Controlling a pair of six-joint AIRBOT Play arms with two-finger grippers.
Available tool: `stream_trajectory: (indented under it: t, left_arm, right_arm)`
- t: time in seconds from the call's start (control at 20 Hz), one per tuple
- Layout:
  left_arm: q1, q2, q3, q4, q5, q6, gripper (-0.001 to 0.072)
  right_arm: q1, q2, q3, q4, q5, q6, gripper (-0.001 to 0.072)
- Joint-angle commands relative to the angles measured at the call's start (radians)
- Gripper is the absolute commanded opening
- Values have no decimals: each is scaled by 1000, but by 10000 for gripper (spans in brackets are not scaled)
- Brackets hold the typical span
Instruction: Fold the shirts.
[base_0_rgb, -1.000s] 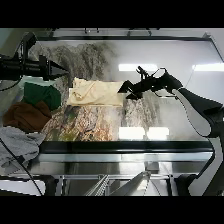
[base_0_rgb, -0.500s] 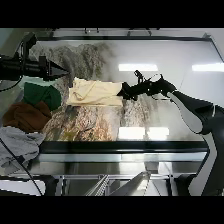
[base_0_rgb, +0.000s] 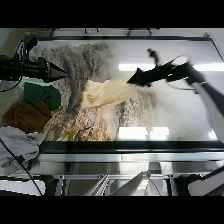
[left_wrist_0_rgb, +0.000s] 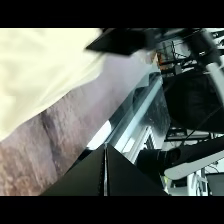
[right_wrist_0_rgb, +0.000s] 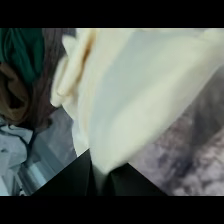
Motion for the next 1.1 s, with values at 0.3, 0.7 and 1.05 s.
stream_trajectory:
  t: [0.3, 0.7, 1.05]
  left_arm:
    - [-7, 0, 0, 1, 9, -18, 18]
    - [-90, 0, 0, 3, 12, -18, 18]
    - [-142, 0, 0, 8, 13, -18, 18]
  right_arm:
    - [-951, 281, 82, -752, 218, 452, 25]
    - [-1407, 169, -207, -755, 94, 254, 25]
    - [-1407, 148, -150, -555, 89, 167, 25]
